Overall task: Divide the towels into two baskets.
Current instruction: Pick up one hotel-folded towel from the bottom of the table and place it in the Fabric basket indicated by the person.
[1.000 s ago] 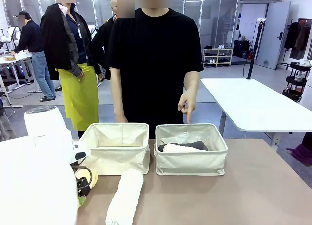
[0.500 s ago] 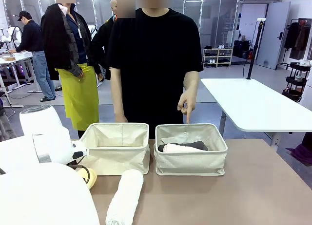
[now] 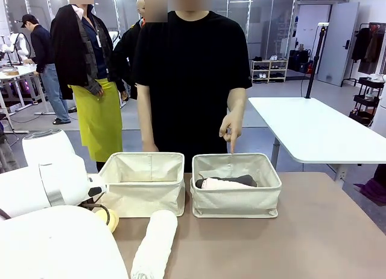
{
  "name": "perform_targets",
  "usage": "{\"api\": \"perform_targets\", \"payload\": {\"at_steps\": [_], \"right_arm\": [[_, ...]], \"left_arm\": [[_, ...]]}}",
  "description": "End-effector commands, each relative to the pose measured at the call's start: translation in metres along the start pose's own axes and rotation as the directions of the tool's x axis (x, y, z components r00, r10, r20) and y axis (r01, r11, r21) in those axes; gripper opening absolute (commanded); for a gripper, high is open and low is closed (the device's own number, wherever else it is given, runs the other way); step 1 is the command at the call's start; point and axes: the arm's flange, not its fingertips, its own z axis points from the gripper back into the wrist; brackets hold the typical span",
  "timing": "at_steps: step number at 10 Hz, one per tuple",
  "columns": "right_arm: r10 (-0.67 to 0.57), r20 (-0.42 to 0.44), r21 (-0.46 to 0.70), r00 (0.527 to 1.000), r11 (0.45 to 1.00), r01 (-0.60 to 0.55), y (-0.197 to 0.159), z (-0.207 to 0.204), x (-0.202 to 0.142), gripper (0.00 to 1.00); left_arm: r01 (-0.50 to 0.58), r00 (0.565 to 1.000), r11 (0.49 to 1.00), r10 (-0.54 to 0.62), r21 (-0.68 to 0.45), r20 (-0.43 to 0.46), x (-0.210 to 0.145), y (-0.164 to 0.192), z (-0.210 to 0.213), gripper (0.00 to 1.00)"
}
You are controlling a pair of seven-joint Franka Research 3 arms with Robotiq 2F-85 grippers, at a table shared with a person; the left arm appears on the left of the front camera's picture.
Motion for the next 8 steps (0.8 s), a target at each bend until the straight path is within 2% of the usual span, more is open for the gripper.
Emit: {"api": "perform_targets", "payload": {"at_steps": [1, 3, 4, 6, 7, 8], "right_arm": [[-0.025, -0.001, 0.006, 1.000, 1.000, 0.025, 0.006, 0.001, -0.002, 0.92], [-0.025, -0.001, 0.006, 1.000, 1.000, 0.025, 0.006, 0.001, -0.002, 0.92], [-0.025, -0.001, 0.006, 1.000, 1.000, 0.025, 0.006, 0.001, -0.002, 0.92], [-0.025, -0.001, 0.006, 1.000, 1.000, 0.025, 0.006, 0.001, -0.002, 0.92], [-0.025, -0.001, 0.006, 1.000, 1.000, 0.025, 0.006, 0.001, -0.002, 0.92], [-0.025, -0.001, 0.006, 1.000, 1.000, 0.025, 0.006, 0.001, -0.002, 0.92]], "left_arm": [[0.003, 1.000, 1.000, -0.003, 0.008, 0.007, 0.001, -0.001, -0.002, 0.57], [0.000, 1.000, 1.000, 0.000, 0.000, 0.000, 0.000, 0.000, 0.000, 0.57], [0.121, 0.993, 0.992, -0.121, -0.040, -0.003, 0.003, 0.002, 0.012, 0.57], [0.221, 0.975, 0.975, -0.222, -0.023, -0.029, 0.014, 0.013, 0.049, 0.57], [0.307, 0.951, 0.952, -0.307, -0.001, -0.032, 0.023, 0.014, 0.075, 0.57], [0.402, 0.915, 0.915, -0.403, 0.036, 0.007, 0.035, 0.010, 0.100, 0.57]]}}
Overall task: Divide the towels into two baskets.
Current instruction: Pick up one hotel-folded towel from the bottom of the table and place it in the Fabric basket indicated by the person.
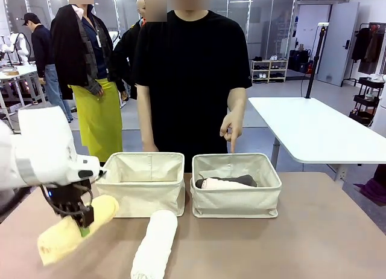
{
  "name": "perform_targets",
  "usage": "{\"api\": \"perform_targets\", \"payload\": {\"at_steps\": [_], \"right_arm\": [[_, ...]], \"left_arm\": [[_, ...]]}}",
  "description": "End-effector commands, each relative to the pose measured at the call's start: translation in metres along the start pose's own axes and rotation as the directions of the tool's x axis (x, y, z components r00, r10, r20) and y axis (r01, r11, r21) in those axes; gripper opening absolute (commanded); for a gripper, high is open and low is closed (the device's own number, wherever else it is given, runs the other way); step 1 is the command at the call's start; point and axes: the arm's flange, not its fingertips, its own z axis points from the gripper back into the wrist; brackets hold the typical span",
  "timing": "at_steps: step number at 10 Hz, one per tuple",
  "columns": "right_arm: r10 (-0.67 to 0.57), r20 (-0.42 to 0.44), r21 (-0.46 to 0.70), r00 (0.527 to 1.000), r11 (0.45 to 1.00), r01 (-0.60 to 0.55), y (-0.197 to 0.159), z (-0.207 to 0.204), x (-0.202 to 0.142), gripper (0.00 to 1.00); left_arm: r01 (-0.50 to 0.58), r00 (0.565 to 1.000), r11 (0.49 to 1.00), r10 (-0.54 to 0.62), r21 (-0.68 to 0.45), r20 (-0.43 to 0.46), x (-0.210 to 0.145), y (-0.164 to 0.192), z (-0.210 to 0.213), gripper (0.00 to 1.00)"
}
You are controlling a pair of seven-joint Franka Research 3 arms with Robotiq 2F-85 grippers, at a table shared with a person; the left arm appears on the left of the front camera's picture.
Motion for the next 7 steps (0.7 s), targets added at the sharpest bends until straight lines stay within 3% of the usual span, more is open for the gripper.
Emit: {"api": "perform_targets", "payload": {"at_steps": [1, 2, 4, 6, 7], "right_arm": [[-0.025, -0.001, 0.006, 1.000, 1.000, 0.025, 0.006, 0.001, -0.002, 0.92], [-0.025, -0.001, 0.006, 1.000, 1.000, 0.025, 0.006, 0.001, -0.002, 0.92], [-0.025, -0.001, 0.006, 1.000, 1.000, 0.025, 0.006, 0.001, -0.002, 0.92], [-0.025, -0.001, 0.006, 1.000, 1.000, 0.025, 0.006, 0.001, -0.002, 0.92], [-0.025, -0.001, 0.006, 1.000, 1.000, 0.025, 0.006, 0.001, -0.002, 0.92]], "left_arm": [[0.236, 0.969, 0.972, -0.236, 0.005, 0.077, 0.018, -0.018, 0.056, 0.57], [0.389, 0.911, 0.921, -0.387, 0.011, 0.140, 0.031, -0.024, 0.068, 0.57], [0.592, 0.772, 0.802, -0.593, 0.081, 0.229, 0.063, -0.052, 0.090, 0.57], [0.692, 0.654, 0.715, -0.679, 0.100, 0.334, 0.098, -0.075, 0.116, 0.57], [0.738, 0.599, 0.664, -0.727, 0.120, 0.336, 0.112, -0.088, 0.125, 0.57]]}}
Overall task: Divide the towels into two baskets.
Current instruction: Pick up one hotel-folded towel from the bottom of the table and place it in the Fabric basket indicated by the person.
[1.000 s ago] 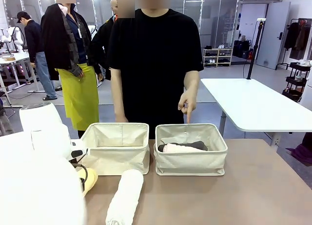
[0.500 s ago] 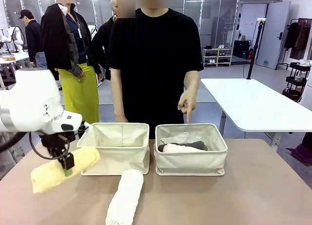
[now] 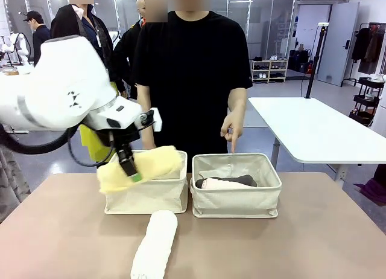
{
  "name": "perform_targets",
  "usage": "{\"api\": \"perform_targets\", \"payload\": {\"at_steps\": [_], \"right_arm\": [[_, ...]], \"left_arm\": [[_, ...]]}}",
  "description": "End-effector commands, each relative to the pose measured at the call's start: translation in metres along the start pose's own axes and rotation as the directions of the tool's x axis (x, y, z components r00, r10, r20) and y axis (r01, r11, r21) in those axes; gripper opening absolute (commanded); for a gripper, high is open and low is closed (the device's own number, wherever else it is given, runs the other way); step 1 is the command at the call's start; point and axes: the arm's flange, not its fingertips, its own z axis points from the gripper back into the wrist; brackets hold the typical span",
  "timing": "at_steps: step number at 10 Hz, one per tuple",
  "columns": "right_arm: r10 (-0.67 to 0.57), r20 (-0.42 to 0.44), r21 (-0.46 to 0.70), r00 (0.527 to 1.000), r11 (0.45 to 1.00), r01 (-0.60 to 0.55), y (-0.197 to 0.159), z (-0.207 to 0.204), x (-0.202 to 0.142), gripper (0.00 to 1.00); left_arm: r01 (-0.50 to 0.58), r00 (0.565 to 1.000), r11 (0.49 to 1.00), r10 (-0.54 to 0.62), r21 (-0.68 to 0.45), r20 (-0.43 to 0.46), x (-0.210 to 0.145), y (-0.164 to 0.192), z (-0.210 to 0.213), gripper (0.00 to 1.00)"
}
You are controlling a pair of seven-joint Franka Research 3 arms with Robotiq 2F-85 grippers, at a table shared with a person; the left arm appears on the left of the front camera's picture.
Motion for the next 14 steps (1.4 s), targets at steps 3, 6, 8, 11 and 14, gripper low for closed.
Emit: {"api": "perform_targets", "payload": {"at_steps": [3, 6, 8, 11, 14], "right_arm": [[-0.025, 0.000, 0.005, 1.000, 1.000, 0.025, 0.006, 0.001, -0.002, 0.92], [-0.025, 0.000, 0.005, 1.000, 1.000, 0.025, 0.006, 0.001, -0.002, 0.92], [-0.025, 0.000, 0.005, 1.000, 1.000, 0.025, 0.006, 0.001, -0.002, 0.92], [-0.025, 0.000, 0.005, 1.000, 1.000, 0.025, 0.006, 0.001, -0.002, 0.92], [-0.025, 0.000, 0.005, 1.000, 1.000, 0.025, 0.006, 0.001, -0.002, 0.92]], "left_arm": [[0.250, 0.965, 0.968, -0.246, -0.028, 0.094, 0.068, 0.042, -0.012, 0.57], [0.355, 0.933, 0.935, -0.355, 0.011, 0.055, 0.138, 0.058, -0.049, 0.57], [0.390, 0.920, 0.921, -0.389, -0.001, 0.037, 0.184, 0.069, -0.074, 0.57], [0.423, 0.906, 0.906, -0.423, -0.011, 0.005, 0.236, 0.073, -0.111, 0.57], [0.401, 0.915, 0.915, -0.402, -0.036, -0.042, 0.246, 0.089, -0.143, 0.57]]}}
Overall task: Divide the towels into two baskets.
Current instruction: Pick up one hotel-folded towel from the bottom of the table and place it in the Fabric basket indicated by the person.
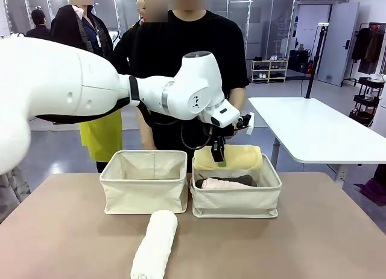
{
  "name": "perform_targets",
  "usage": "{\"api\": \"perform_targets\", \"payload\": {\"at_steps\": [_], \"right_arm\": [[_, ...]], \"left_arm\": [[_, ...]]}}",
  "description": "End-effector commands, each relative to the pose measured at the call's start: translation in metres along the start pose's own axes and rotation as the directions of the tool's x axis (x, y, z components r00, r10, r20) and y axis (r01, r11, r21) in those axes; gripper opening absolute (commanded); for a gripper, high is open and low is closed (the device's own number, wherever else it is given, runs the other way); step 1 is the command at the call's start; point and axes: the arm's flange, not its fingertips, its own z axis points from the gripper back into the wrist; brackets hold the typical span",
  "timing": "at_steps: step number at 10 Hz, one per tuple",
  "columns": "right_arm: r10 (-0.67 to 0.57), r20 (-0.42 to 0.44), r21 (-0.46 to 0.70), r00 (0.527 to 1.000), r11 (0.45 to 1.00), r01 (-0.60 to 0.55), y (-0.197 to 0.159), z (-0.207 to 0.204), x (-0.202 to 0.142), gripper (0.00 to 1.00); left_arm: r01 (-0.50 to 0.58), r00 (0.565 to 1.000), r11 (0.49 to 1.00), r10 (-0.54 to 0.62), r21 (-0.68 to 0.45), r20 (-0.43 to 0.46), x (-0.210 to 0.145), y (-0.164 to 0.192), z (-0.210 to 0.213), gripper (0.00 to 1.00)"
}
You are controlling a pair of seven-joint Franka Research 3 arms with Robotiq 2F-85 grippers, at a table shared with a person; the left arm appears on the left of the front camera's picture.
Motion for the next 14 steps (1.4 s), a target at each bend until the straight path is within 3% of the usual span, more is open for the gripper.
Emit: {"api": "perform_targets", "payload": {"at_steps": [1, 6, 7, 8, 12, 13, 14], "right_arm": [[-0.026, 0.002, 0.005, 1.000, 1.000, 0.026, 0.006, 0.001, -0.002, 0.92], [-0.026, 0.002, 0.005, 1.000, 1.000, 0.026, 0.006, 0.001, -0.002, 0.92], [-0.026, 0.002, 0.005, 1.000, 1.000, 0.026, 0.006, 0.001, -0.002, 0.92], [-0.026, 0.002, 0.005, 1.000, 1.000, 0.026, 0.006, 0.001, -0.002, 0.92], [-0.026, 0.002, 0.005, 1.000, 1.000, 0.026, 0.006, 0.001, -0.002, 0.92], [-0.026, 0.002, 0.005, 1.000, 1.000, 0.026, 0.006, 0.001, -0.002, 0.92], [-0.026, 0.002, 0.005, 1.000, 1.000, 0.026, 0.006, 0.001, -0.002, 0.92]], "left_arm": [[-0.034, 0.998, 0.999, 0.034, -0.012, -0.054, 0.012, 0.025, -0.014, 0.57], [-0.079, 0.993, 0.997, 0.078, -0.002, -0.088, 0.023, 0.047, -0.057, 0.57], [-0.089, 0.991, 0.996, 0.088, 0.000, -0.099, 0.021, 0.048, -0.058, 0.85], [-0.078, 0.992, 0.997, 0.078, 0.000, -0.102, 0.019, 0.046, -0.057, 1.00], [-0.102, 0.990, 0.995, 0.102, 0.011, -0.094, 0.024, 0.039, -0.044, 1.00], [-0.089, 0.988, 0.996, 0.089, 0.011, -0.129, 0.020, 0.033, -0.037, 1.00], [-0.063, 0.995, 0.998, 0.064, 0.013, -0.075, 0.016, 0.035, -0.051, 1.00]]}}
